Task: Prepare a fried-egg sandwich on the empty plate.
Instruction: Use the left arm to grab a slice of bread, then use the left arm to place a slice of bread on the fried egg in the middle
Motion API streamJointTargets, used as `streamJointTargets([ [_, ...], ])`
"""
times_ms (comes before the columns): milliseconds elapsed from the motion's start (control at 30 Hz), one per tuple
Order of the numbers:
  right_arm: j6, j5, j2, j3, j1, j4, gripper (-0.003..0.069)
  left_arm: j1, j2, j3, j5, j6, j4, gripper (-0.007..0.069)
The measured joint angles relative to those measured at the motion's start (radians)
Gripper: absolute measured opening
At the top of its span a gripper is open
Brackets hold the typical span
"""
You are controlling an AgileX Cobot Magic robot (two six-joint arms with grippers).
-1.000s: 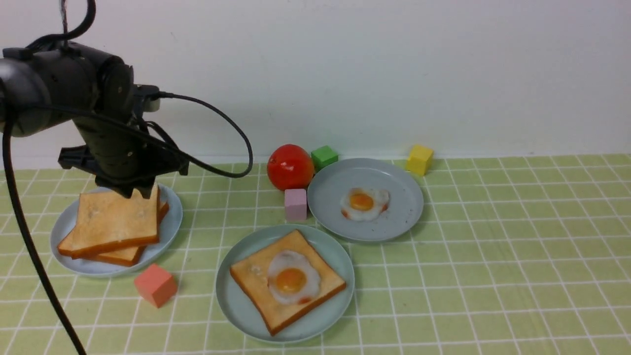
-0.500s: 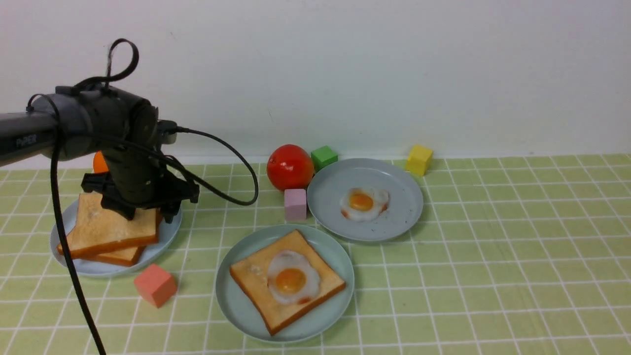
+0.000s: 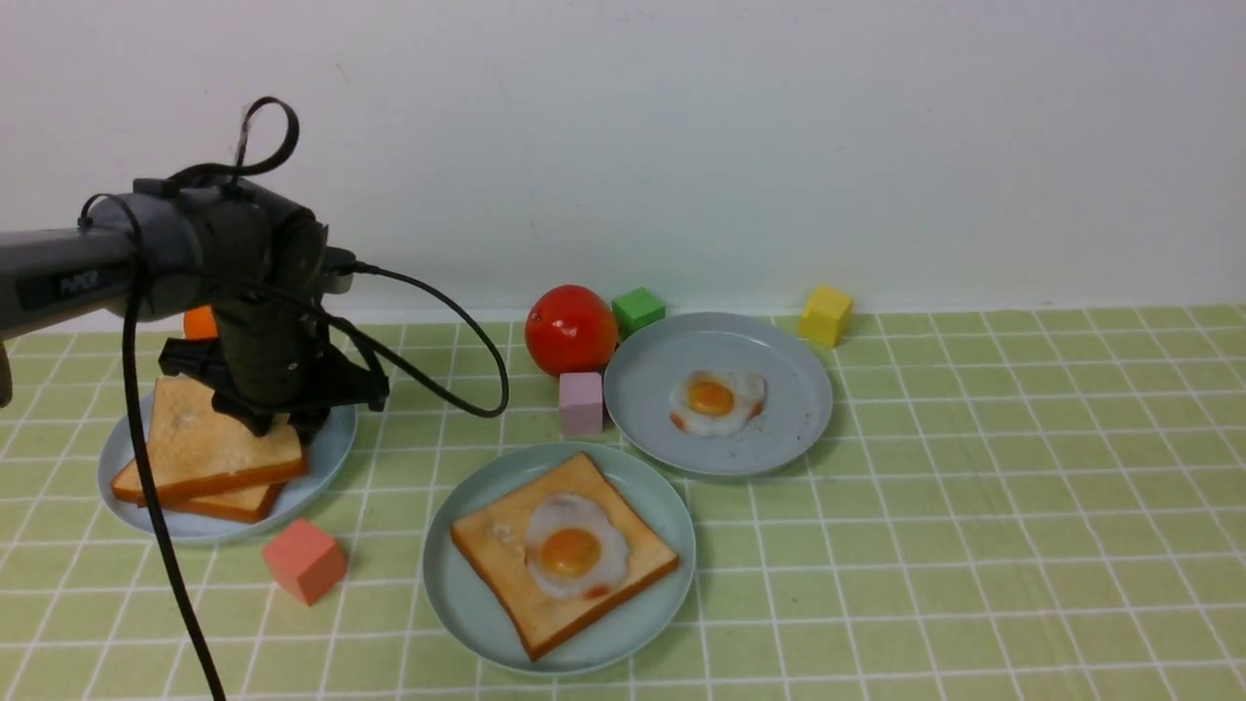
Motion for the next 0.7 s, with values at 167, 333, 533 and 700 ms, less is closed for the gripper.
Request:
streamJointTargets([
  [167,0.000,0.001,0.000,0.000,0.000,0.000,0.0025,-0.001,-0.012,0.000,0.007,0.012,0.008,0.0253],
  [333,0.000,0.001,0.000,0.000,0.000,0.000,0.0029,0.000,-0.067,0.017,0.061,0.049,0.013,0.0189],
  [533,0.000,0.001,0.000,0.000,0.000,0.000,0.0033,0.000,-0.158,0.019,0.102,0.081,0.013,0.0104],
  [700,0.000,0.002,0.000,0.000,0.000,0.000,0.0038,0.000,-0.180,0.021,0.157,0.096,0.005,0.0104],
])
